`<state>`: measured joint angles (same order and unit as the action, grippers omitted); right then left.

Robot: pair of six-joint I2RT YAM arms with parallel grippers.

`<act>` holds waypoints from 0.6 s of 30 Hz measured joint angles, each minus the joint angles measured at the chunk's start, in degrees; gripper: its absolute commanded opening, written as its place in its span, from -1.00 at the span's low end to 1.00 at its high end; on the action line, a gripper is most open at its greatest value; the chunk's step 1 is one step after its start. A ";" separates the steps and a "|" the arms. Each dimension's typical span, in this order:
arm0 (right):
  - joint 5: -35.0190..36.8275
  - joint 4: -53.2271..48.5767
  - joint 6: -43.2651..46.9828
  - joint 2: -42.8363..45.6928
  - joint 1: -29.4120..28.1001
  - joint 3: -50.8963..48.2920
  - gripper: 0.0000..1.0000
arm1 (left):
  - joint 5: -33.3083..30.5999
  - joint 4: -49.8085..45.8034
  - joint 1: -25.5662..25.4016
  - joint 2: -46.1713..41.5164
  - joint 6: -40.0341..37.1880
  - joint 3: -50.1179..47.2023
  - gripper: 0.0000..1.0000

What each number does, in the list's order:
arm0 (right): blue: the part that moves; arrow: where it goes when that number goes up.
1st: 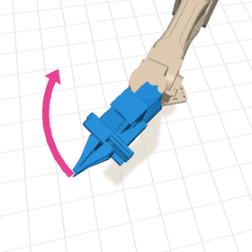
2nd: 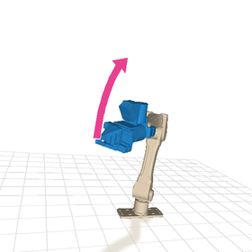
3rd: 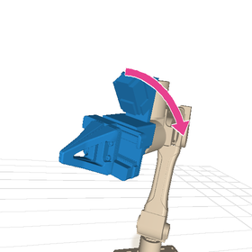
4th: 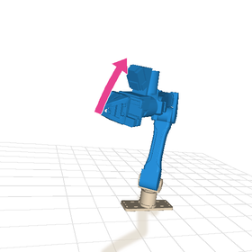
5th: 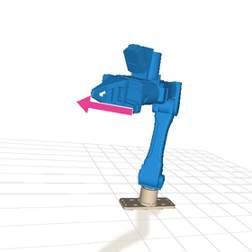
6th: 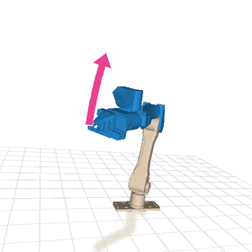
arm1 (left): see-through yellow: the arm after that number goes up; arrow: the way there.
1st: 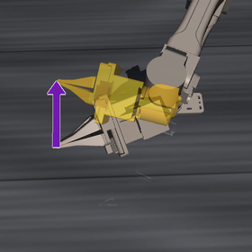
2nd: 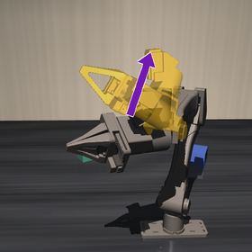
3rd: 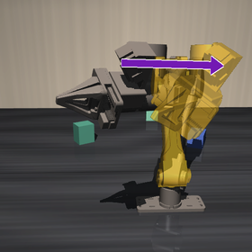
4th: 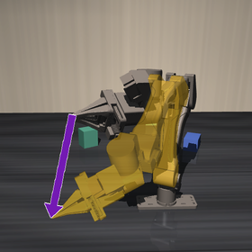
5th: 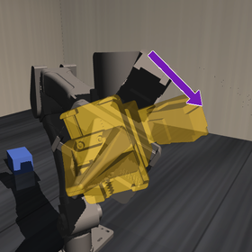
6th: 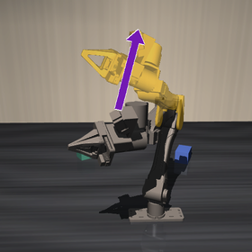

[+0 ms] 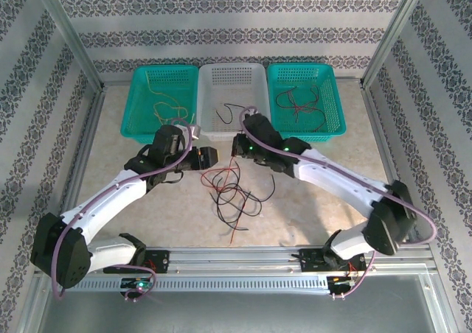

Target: Untangle the cables

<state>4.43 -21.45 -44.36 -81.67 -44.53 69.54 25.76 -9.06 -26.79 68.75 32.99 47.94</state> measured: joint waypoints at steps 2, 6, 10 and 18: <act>-0.22 -1.33 1.73 2.54 0.07 2.99 -1.00 | 2.56 4.22 -0.61 0.00 0.28 0.46 0.36; -1.49 -3.87 5.03 4.02 0.13 11.08 -1.00 | 6.27 11.98 -2.47 0.15 0.44 2.78 0.38; -2.69 -4.96 6.95 4.81 0.15 16.72 -1.00 | 8.07 16.09 -2.95 2.23 0.44 6.95 0.36; -5.25 -6.19 7.21 5.77 1.68 23.06 -1.00 | 10.10 20.28 -5.57 5.07 1.09 9.09 0.22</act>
<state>-0.82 -27.64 -37.15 -75.90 -42.85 92.60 35.86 11.22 -32.36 73.82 34.09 57.04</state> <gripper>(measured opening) 0.058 0.635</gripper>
